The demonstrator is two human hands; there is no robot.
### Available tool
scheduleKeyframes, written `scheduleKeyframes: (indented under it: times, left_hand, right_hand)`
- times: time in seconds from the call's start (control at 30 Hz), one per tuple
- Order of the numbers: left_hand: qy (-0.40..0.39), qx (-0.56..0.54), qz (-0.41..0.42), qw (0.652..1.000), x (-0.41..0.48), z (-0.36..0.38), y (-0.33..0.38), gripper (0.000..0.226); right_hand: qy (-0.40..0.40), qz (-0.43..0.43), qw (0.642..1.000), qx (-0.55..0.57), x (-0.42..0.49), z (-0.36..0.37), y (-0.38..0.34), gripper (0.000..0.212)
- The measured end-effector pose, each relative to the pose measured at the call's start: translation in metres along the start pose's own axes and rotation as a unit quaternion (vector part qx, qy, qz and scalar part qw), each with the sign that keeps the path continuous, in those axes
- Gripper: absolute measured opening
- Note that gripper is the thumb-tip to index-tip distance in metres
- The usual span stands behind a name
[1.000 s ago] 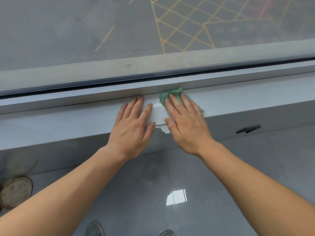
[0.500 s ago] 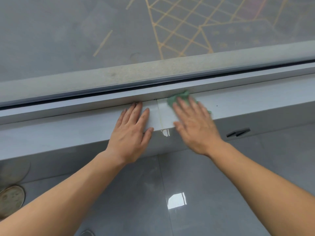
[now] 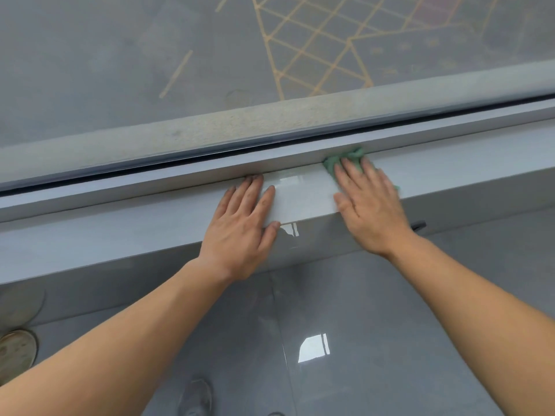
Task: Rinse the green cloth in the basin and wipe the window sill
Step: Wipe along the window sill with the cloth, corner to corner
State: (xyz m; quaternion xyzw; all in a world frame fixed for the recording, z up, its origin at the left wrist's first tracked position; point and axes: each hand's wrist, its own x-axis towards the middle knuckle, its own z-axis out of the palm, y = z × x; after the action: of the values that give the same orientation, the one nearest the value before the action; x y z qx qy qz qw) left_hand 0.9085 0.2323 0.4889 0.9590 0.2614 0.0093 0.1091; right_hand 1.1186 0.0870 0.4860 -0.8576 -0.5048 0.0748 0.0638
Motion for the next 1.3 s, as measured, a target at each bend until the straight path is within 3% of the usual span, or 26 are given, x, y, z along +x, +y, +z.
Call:
scheduleKeyframes:
  times: [0.1, 0.17, 0.3, 0.37, 0.53, 0.67, 0.73, 0.87, 0.93, 1.03, 1.1, 1.17, 1.3]
  left_hand:
    - [0.004, 0.004, -0.010, 1.000, 0.000, 0.001, 0.002, 0.064]
    - [0.007, 0.003, -0.023, 1.000, 0.001, 0.001, 0.007, 0.064]
    - [0.010, -0.022, -0.051, 0.998, 0.004, -0.001, 0.023, 0.063]
    - [0.005, -0.029, -0.032, 0.999, 0.008, -0.004, 0.030, 0.061]
    - [-0.003, -0.055, -0.006, 0.998, 0.031, -0.003, 0.059, 0.058]
    - [-0.001, -0.048, -0.004, 0.999, 0.050, 0.006, 0.085, 0.056]
    - [0.004, -0.048, -0.007, 0.999, 0.059, 0.007, 0.096, 0.054]
    - [0.004, -0.047, -0.005, 0.999, 0.073, 0.009, 0.114, 0.054]
    - [0.002, -0.040, 0.003, 0.999, 0.077, 0.011, 0.123, 0.055]
    - [-0.003, -0.041, 0.008, 0.999, 0.086, 0.014, 0.141, 0.057]
    - [-0.004, -0.044, 0.009, 0.999, 0.092, 0.017, 0.156, 0.057]
    - [-0.004, -0.043, 0.006, 0.999, 0.098, 0.020, 0.172, 0.057]
    - [-0.002, -0.043, -0.003, 0.999, 0.109, 0.026, 0.195, 0.058]
  right_hand:
    - [0.019, 0.122, 0.992, 0.017, -0.003, -0.007, 0.032, 0.069]
    - [0.016, 0.139, 0.990, 0.013, -0.002, -0.004, 0.010, 0.071]
    - [-0.031, -0.062, 0.998, -0.010, -0.010, 0.008, -0.039, 0.067]
    - [-0.040, -0.086, 0.995, -0.017, -0.008, 0.002, -0.019, 0.064]
    - [0.000, 0.109, 0.994, -0.003, -0.007, -0.019, 0.086, 0.067]
    - [0.031, 0.203, 0.979, 0.008, 0.000, -0.019, 0.089, 0.071]
    - [0.033, 0.161, 0.986, 0.019, -0.001, -0.015, 0.068, 0.070]
    - [-0.023, -0.059, 0.998, -0.025, -0.011, -0.013, 0.076, 0.061]
    - [-0.026, -0.041, 0.998, -0.042, -0.008, -0.022, 0.119, 0.061]
    - [-0.008, 0.102, 0.994, -0.039, -0.009, -0.039, 0.187, 0.065]
    - [0.016, 0.165, 0.986, -0.022, -0.010, -0.040, 0.192, 0.069]
    - [0.023, 0.135, 0.991, -0.013, -0.009, -0.033, 0.169, 0.070]
    - [-0.018, -0.061, 0.998, -0.021, -0.015, -0.027, 0.169, 0.063]
